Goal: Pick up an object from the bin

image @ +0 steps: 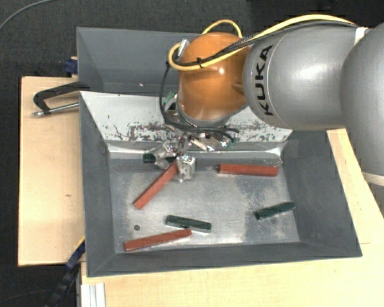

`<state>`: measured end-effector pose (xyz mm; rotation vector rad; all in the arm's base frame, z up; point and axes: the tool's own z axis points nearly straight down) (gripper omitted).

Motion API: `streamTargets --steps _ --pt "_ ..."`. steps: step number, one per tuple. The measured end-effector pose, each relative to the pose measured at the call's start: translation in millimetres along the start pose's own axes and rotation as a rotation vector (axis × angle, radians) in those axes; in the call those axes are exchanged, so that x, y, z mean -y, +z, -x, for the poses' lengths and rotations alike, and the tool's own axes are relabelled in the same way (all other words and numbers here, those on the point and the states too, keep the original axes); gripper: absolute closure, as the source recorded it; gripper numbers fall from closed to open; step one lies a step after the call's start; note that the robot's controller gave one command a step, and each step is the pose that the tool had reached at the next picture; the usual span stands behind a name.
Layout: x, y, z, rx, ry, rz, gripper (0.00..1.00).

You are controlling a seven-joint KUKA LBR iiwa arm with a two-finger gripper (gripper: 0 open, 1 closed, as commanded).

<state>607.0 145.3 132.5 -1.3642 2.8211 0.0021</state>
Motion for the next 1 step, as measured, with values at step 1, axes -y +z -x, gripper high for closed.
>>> streamTargets --steps 1 --pt "1.1 -68.3 3.7 0.005 0.002 -0.005 1.0"
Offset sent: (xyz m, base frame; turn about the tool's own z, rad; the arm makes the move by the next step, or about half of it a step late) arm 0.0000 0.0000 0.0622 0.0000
